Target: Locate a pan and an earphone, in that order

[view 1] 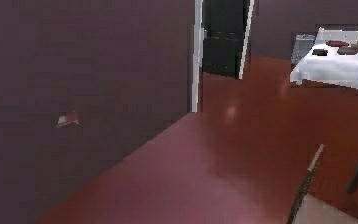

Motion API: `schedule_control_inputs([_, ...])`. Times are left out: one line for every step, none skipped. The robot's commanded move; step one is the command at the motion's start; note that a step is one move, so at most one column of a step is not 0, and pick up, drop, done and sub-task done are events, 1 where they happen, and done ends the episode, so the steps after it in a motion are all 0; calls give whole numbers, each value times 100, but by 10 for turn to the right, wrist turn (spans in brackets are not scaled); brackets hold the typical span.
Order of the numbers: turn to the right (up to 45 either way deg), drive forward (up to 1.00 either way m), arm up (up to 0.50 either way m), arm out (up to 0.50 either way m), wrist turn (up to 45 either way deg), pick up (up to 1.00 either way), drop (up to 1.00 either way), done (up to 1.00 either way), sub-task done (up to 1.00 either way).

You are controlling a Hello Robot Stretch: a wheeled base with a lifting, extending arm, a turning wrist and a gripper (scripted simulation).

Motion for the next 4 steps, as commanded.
schedule_control_inputs([0, 95, 0, 0, 0, 0, 0, 0, 0])
schedule_control_inputs([240, 0, 0, 0, 0, 0, 0, 0, 0])
schedule_control_inputs([30, 0, 0, 0, 0, 0, 0, 0, 0])
schedule_control_inputs([0, 100, 0, 0, 0, 0, 0, 0, 0])
